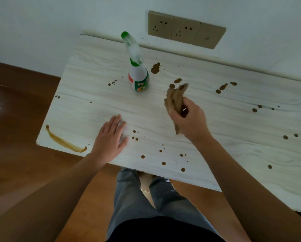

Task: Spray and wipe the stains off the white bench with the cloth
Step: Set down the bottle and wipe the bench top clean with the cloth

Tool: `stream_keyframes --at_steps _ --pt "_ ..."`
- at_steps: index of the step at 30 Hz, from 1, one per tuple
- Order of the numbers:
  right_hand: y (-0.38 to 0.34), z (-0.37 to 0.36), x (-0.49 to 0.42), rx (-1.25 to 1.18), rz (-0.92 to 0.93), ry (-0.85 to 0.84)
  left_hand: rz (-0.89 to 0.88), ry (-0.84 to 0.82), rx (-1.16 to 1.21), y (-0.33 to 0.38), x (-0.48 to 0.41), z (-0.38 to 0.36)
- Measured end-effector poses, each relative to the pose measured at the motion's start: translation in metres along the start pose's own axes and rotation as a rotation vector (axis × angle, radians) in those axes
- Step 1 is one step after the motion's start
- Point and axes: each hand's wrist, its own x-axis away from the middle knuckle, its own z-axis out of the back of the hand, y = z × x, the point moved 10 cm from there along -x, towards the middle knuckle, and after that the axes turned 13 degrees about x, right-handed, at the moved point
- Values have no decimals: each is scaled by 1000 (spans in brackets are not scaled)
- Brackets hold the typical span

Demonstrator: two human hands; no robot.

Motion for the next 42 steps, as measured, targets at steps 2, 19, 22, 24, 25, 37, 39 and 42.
stream_keyframes --at_steps 2,19,22,24,25,37,39,42 --pt "-11 -21 5 33 73 -158 -4 3 -2 -1 0 0" --pt "0 -136 -8 611 310 -221 18 59 61 -24 6 11" --pt "-8 -153 -8 651 348 -230 75 89 65 -56 11 30" --pt "-18 -165 -6 663 387 -268 112 88 54 -81 17 40" --pt "-25 -173 -5 670 417 -294 128 90 44 -92 21 45" --pt "-108 -246 26 671 744 -377 140 69 28 -138 32 61" --pt "-97 -230 17 641 614 -343 141 77 26 -138 32 61" --pt "-78 -205 12 612 370 -278 132 82 23 -139 32 60"
